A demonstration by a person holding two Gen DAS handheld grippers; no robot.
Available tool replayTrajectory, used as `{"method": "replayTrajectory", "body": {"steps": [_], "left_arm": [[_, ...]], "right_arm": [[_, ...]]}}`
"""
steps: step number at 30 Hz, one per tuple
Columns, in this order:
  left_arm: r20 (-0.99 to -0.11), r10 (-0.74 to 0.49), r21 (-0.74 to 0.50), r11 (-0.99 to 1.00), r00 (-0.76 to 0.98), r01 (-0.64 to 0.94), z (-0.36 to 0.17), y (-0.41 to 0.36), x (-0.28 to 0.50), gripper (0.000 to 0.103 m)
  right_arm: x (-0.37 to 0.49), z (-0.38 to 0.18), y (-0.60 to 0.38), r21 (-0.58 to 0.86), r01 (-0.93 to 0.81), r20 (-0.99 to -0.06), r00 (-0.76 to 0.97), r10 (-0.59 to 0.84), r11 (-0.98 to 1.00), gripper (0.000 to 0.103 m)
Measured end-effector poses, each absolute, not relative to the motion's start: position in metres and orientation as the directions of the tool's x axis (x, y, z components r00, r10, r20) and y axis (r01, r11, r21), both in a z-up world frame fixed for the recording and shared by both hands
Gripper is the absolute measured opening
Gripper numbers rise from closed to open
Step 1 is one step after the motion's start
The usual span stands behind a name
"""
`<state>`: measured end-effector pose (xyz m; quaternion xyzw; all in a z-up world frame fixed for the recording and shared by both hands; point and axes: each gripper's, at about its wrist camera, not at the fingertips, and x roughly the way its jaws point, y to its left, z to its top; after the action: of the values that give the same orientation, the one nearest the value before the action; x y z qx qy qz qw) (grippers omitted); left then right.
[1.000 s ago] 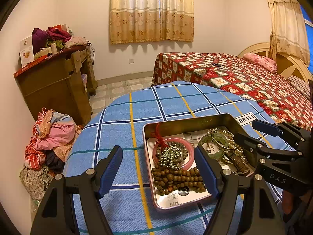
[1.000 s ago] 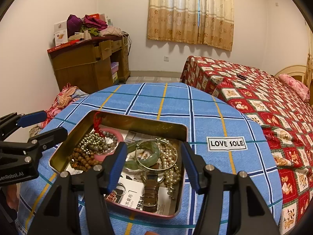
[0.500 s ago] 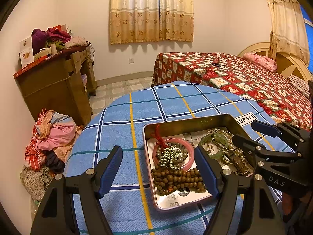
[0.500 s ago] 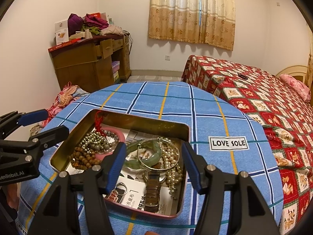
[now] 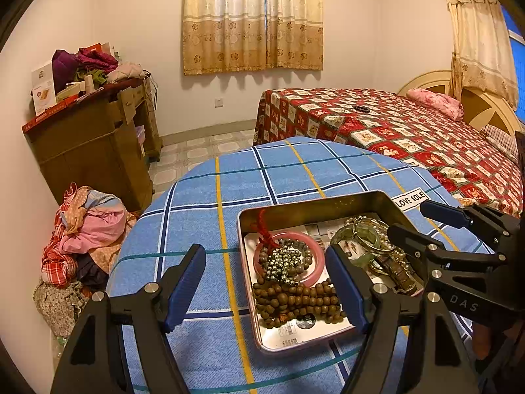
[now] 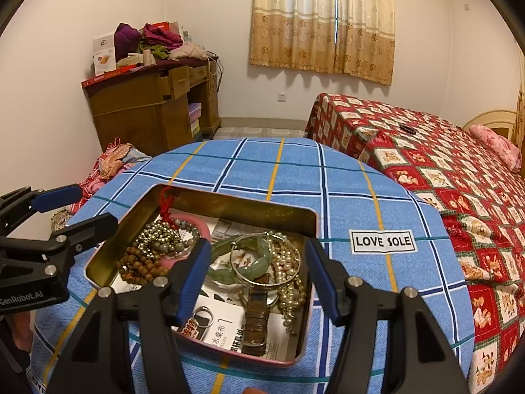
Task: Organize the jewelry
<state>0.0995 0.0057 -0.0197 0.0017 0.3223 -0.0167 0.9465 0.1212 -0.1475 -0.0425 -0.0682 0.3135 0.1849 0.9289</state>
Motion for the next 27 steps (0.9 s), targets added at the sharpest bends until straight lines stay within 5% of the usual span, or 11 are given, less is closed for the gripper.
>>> {"method": "replayTrajectory", "body": {"steps": [27], "left_arm": [[-0.618, -0.033, -0.010, 0.999, 0.786, 0.035, -0.0179, 0.0020, 0.0990, 0.076]], "right_arm": [[0.1191, -0.0377, -0.1477, -0.018, -0.394, -0.606, 0.736, 0.304, 0.919, 0.064]]}}
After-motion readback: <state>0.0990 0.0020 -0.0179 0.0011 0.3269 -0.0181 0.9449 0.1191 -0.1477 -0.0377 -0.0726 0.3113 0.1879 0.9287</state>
